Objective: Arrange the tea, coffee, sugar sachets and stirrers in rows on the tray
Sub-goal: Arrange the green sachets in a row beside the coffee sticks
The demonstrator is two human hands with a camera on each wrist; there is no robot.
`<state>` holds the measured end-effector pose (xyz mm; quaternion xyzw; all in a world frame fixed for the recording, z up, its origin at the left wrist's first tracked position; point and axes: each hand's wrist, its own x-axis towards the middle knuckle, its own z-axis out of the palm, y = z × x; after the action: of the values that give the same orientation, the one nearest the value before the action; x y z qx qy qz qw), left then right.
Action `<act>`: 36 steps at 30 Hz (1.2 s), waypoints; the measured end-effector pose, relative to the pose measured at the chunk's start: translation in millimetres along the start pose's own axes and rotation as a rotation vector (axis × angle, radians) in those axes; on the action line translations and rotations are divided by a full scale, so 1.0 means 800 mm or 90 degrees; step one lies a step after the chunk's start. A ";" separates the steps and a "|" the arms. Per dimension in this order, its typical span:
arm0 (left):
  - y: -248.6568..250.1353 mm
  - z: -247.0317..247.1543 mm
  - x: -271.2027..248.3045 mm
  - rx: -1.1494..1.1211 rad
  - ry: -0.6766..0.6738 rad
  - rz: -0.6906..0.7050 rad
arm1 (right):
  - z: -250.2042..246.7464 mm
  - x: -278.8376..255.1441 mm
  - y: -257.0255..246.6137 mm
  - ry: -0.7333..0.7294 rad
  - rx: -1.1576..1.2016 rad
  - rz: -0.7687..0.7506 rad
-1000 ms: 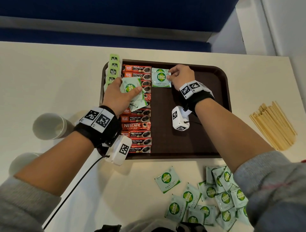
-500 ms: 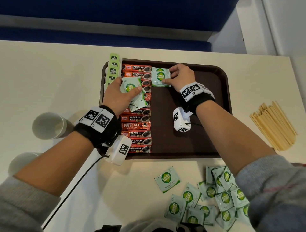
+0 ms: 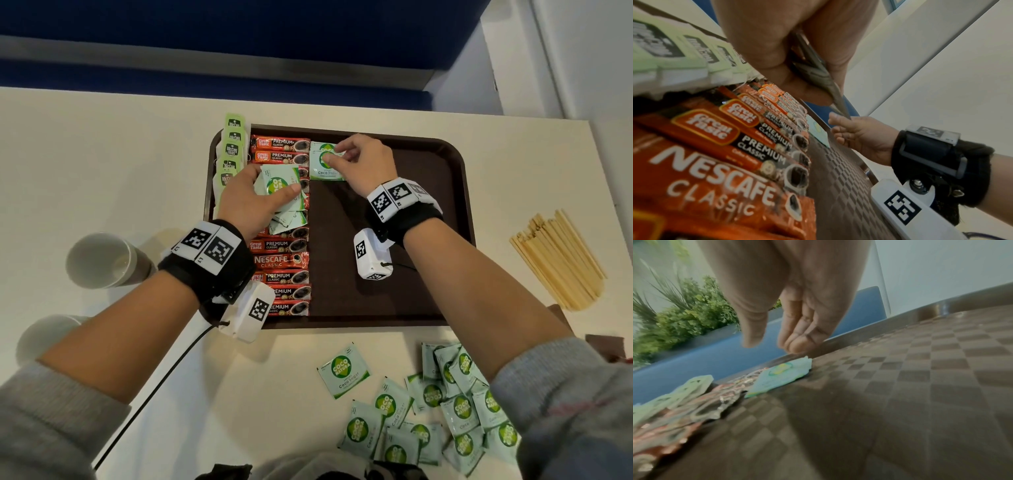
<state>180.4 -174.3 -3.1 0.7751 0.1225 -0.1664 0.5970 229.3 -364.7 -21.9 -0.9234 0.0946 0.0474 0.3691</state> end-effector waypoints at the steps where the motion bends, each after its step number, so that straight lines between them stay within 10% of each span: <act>1: 0.001 0.001 -0.002 0.001 -0.006 0.002 | -0.001 -0.005 -0.005 -0.035 0.006 -0.020; 11: 0.002 0.006 -0.010 0.070 -0.021 0.042 | -0.003 -0.027 -0.038 -0.280 0.179 -0.096; 36: -0.015 -0.005 0.006 0.091 0.044 0.048 | -0.023 -0.007 0.010 -0.100 0.176 0.028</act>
<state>180.6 -167.2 -14.8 0.8250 0.1014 -0.1256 0.5416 222.7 -382.2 -12.8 -0.8548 0.0913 0.1141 0.4979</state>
